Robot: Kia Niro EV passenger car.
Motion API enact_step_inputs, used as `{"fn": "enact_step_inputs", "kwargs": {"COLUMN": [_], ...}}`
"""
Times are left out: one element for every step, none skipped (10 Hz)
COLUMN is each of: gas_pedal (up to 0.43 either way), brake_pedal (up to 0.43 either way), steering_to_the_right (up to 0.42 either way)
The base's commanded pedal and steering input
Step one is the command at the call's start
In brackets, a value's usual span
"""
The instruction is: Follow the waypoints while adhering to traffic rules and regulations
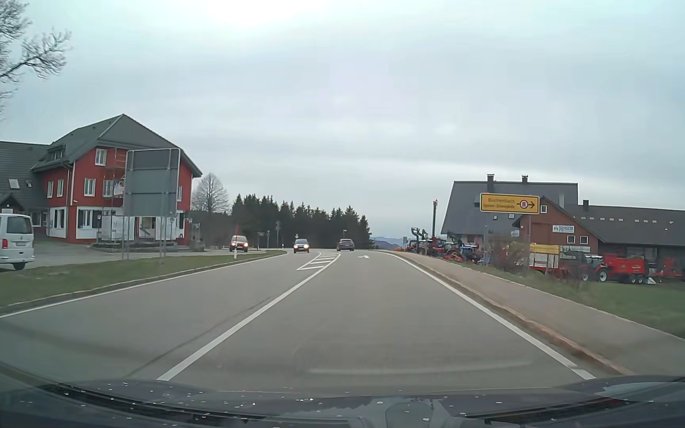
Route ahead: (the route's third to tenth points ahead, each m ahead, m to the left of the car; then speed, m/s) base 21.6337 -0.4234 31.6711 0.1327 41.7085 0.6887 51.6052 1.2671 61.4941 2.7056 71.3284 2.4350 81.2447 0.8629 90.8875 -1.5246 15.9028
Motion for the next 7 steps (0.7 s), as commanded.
{"fn": "enact_step_inputs", "kwargs": {"gas_pedal": [0.067, 0.047, 0.02, 0.0, 0.0, 0.0, 0.0], "brake_pedal": [0.0, 0.0, 0.0, 0.0, 0.0, 0.0, 0.0], "steering_to_the_right": [0.001, 0.0, -0.001, -0.002, -0.003, -0.004, -0.004]}}
